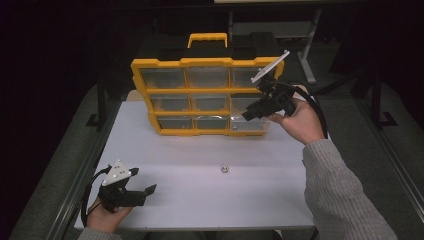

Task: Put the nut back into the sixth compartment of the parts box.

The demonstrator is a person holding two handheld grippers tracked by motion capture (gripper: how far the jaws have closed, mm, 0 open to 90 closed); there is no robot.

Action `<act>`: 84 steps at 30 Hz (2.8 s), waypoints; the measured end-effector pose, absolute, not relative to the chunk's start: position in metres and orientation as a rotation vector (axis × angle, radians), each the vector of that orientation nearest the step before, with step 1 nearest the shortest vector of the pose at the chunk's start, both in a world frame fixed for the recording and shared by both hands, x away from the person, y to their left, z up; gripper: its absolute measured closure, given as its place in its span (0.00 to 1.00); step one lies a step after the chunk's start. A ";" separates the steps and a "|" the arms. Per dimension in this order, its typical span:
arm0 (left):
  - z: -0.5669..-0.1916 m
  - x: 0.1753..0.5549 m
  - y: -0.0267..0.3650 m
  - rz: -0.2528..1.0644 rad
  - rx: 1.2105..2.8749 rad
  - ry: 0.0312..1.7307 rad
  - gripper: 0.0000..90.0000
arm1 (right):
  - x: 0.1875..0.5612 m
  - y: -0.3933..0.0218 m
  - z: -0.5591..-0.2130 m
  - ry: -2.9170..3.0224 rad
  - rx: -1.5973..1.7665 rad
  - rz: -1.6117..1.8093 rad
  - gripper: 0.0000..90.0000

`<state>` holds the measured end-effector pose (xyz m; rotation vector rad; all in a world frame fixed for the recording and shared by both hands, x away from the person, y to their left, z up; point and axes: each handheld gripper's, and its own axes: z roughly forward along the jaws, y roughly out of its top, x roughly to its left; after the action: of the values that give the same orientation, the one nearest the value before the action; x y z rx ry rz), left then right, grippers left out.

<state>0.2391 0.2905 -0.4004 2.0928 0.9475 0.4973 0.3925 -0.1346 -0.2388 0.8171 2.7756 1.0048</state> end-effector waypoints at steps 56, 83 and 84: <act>-0.401 0.239 0.291 0.489 2.089 0.958 0.17 | 0.367 -0.076 -0.413 2.938 0.812 0.870 0.65; -0.401 0.239 0.291 0.493 2.084 0.954 0.17 | 0.362 -0.056 -0.428 2.920 0.700 0.730 0.76; -0.401 0.239 0.291 0.493 2.084 0.955 0.17 | 0.363 -0.056 -0.428 2.920 0.700 0.731 0.76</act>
<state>0.2387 0.2908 -0.4010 2.0841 0.9550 0.4930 0.3625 -0.0563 -0.4277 0.7002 2.9204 0.7307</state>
